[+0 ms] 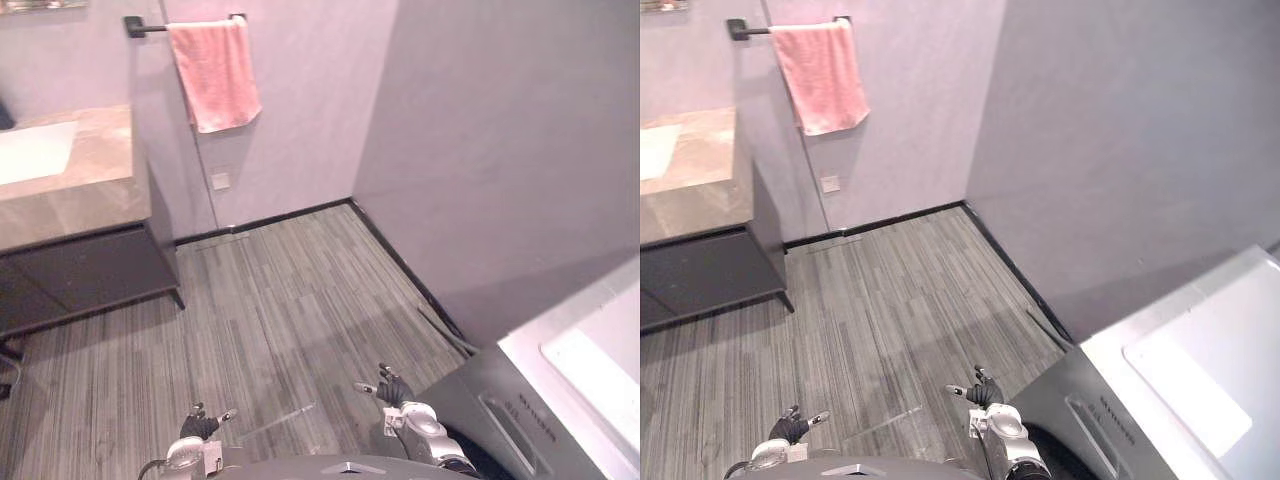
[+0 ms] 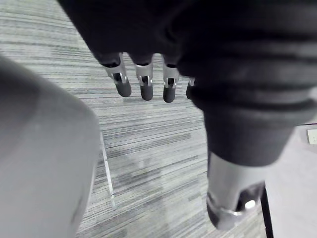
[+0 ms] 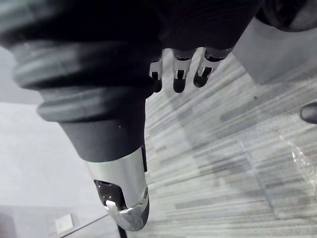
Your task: Pick up the laundry basket with both hands and put the clothes into the washing machine.
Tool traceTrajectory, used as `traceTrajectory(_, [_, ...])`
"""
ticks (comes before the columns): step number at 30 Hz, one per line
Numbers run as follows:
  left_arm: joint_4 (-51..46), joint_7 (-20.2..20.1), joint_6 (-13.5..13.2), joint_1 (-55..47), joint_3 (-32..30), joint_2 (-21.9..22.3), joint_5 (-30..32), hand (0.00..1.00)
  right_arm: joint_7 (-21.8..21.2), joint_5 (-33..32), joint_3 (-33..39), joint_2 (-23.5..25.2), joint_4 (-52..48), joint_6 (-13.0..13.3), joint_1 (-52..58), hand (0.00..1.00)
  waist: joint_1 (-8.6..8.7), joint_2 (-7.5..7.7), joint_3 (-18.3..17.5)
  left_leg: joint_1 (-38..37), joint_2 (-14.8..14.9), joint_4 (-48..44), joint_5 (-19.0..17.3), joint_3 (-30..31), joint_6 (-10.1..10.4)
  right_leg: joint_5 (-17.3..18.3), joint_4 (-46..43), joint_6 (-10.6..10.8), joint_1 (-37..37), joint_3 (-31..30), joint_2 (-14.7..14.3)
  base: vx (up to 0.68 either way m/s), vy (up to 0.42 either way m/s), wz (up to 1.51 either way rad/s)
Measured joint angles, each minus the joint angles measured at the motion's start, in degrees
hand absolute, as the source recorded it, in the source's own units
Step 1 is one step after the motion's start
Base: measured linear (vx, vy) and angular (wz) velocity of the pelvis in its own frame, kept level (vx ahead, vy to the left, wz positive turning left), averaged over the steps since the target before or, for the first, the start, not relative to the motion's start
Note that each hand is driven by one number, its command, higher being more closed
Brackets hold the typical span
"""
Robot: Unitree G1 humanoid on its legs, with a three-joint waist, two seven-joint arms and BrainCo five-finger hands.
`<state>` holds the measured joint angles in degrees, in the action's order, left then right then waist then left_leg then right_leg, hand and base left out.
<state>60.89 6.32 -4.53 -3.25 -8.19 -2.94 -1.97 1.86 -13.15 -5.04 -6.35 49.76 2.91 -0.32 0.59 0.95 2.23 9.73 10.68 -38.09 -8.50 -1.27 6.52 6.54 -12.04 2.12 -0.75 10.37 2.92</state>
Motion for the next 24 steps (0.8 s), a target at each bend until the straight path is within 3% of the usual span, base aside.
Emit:
traceTrajectory(1, [0.31,-0.04,0.2,0.27,0.36,0.16,0.01,0.0,0.01,-0.01,1.34,-0.39,0.88,-0.14,-0.22,0.0,-0.07,0.12,0.93,0.07,-2.06,-0.16,-2.04,-0.17,1.49,0.08,0.09,-0.14,-0.41,0.93,0.17,-0.03,-0.097,0.68])
traceTrajectory(2, [0.67,-0.19,0.74,-0.03,0.45,0.34,0.3,0.0,0.07,-0.05,2.58,-1.07,0.73,-0.26,0.02,0.0,0.38,-1.53,1.37,-1.78,-4.47,5.76,-1.8,-3.25,-0.44,0.08,-0.5,-0.14,-0.71,2.19,-0.1,-0.04,-0.068,0.79])
traceTrajectory(3, [0.92,-0.23,0.85,-0.27,0.31,0.11,0.81,0.0,0.02,-0.22,3.0,-1.01,0.71,-0.35,0.67,0.0,0.87,-1.73,1.22,-3.02,-3.99,9.55,-1.81,-4.61,-0.64,0.11,-0.66,-0.17,-0.71,1.99,-0.39,-0.04,-0.059,1.03])
traceTrajectory(4, [1.52,-0.26,0.92,-0.66,0.3,-0.04,1.18,0.0,0.0,-0.57,3.42,-0.94,0.7,-0.42,1.59,0.0,1.07,-1.72,1.1,-6.54,-5.33,19.19,-1.5,-4.61,-1.31,0.08,-0.72,-0.12,0.05,-0.94,-0.77,-0.04,-0.013,0.86])
traceTrajectory(5, [1.7,-0.3,0.98,-0.93,0.09,0.07,2.05,0.0,-0.01,-0.71,3.41,-0.84,0.83,-0.41,1.97,0.0,1.24,-2.22,0.79,-8.93,-5.56,26.38,-1.31,-3.71,-3.11,0.2,-0.45,0.01,1.06,-2.49,-1.27,-0.06,0.004,0.78])
traceTrajectory(6, [1.69,-0.31,1.18,-0.89,-2.06,-0.07,2.26,0.0,-0.04,-1.03,3.29,0.21,1.14,-0.52,1.93,0.0,0.62,-1.31,0.95,-10.2,-6.84,31.57,2.42,-2.84,-4.14,-0.18,0.43,0.22,1.46,-3.88,-0.8,-0.07,0.034,0.45])
traceTrajectory(8, [1.76,-0.37,1.26,-0.83,-3.08,-0.52,2.34,0.0,-0.15,-1.07,2.93,2.02,1.38,-0.54,1.94,0.0,0.82,-0.38,1.26,-11.15,-7.32,35.41,5.84,-1.91,-3.46,-0.53,1.25,0.12,1.46,-4.75,-0.74,-0.13,-0.003,0.26])
traceTrajectory(13, [2.79,-0.42,1.47,-0.85,-2.84,-0.55,2.8,0.0,-0.34,-1.08,0.67,2.6,3.12,-0.55,2.3,0.0,1.48,0.18,0.61,-14.13,-7.8,42.03,9.67,-1.87,-3.21,0.3,1.3,0.44,1.58,-6.59,-0.64,-0.15,-0.001,0.01])
traceTrajectory(14, [2.8,-0.44,1.48,-0.71,-2.22,-0.21,2.8,0.0,-0.36,-0.96,0.68,2.36,3.14,-0.55,2.3,0.0,1.61,-0.28,0.3,-13.9,-7.85,42.94,10.45,-1.78,-3.31,0.26,1.31,0.49,2.24,-8.08,-1.08,-0.11,0.009,-0.11])
traceTrajectory(19, [2.61,-0.51,1.39,-0.15,1.86,-0.52,2.76,0.0,-0.3,-0.47,0.67,1.72,3.5,-0.68,2.45,0.0,2.51,0.2,0.55,-13.29,-9.27,42.95,10.64,0.02,-3.54,0.33,1.74,1.03,2.99,-10.02,-0.77,-0.05,0.039,-0.02])
traceTrajectory(22, [2.61,-0.55,1.08,0.24,3.93,-0.94,2.76,0.0,-0.11,-0.47,0.87,1.74,3.5,-0.66,2.51,0.0,2.93,0.72,0.8,-12.83,-11.27,42.94,10.96,1.45,-4.68,1.25,-0.84,2.79,4.19,-10.07,0.9,0.03,0.065,0.14])
traceTrajectory(23, [2.64,-0.62,1.03,0.15,4.2,-1.02,2.8,0.0,-0.11,-0.47,0.93,1.85,3.59,-0.66,2.56,0.0,2.91,1.7,1.33,-12.82,-12.15,42.94,10.96,1.76,-5.06,1.73,-2.7,4.28,4.76,-10.1,1.73,0.07,0.065,0.25])
traceTrajectory(24, [2.63,-0.63,1.01,0.1,4.39,-1.02,2.82,0.0,-0.12,-0.47,1.07,1.97,3.65,-0.66,2.55,0.0,2.94,1.45,1.32,-12.99,-12.7,42.94,11.1,2.2,-5.53,1.83,-3.68,4.73,4.78,-10.3,2.15,0.07,0.047,0.24])
